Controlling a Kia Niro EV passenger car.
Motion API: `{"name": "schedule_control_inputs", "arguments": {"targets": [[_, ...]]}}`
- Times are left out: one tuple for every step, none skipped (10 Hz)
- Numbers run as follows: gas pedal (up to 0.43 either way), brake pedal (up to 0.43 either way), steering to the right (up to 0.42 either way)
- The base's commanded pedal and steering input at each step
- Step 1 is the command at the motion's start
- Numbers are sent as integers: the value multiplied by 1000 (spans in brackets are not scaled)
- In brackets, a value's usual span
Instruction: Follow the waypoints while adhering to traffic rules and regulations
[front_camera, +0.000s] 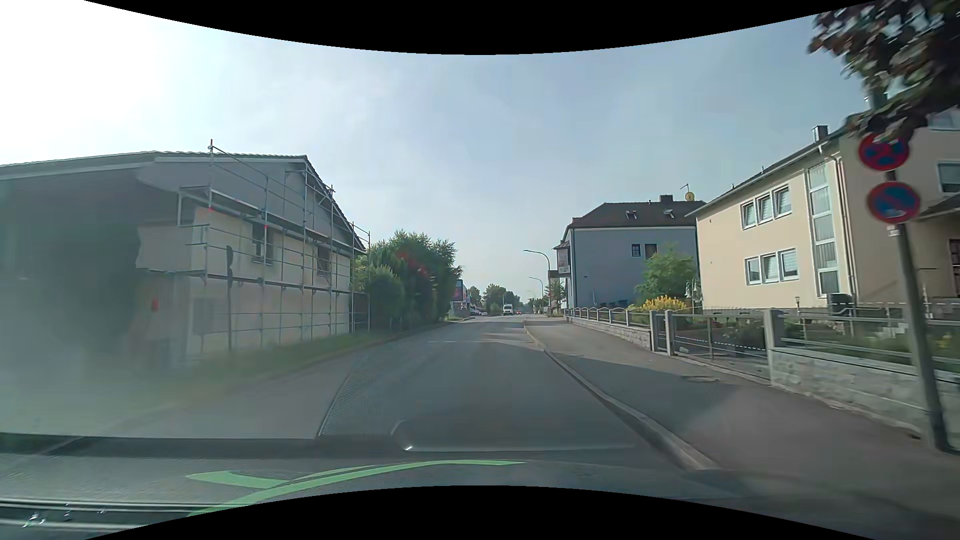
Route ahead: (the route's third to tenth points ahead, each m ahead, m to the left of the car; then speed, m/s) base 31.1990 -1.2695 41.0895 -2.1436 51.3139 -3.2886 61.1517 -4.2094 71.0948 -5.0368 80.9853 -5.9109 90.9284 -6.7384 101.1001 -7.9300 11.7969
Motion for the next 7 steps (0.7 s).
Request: {"name": "schedule_control_inputs", "arguments": {"targets": [[157, 0, 18], [157, 0, 17], [157, 0, 15], [157, 0, 14], [157, 0, 14], [150, 0, 14], [138, 0, 14]]}}
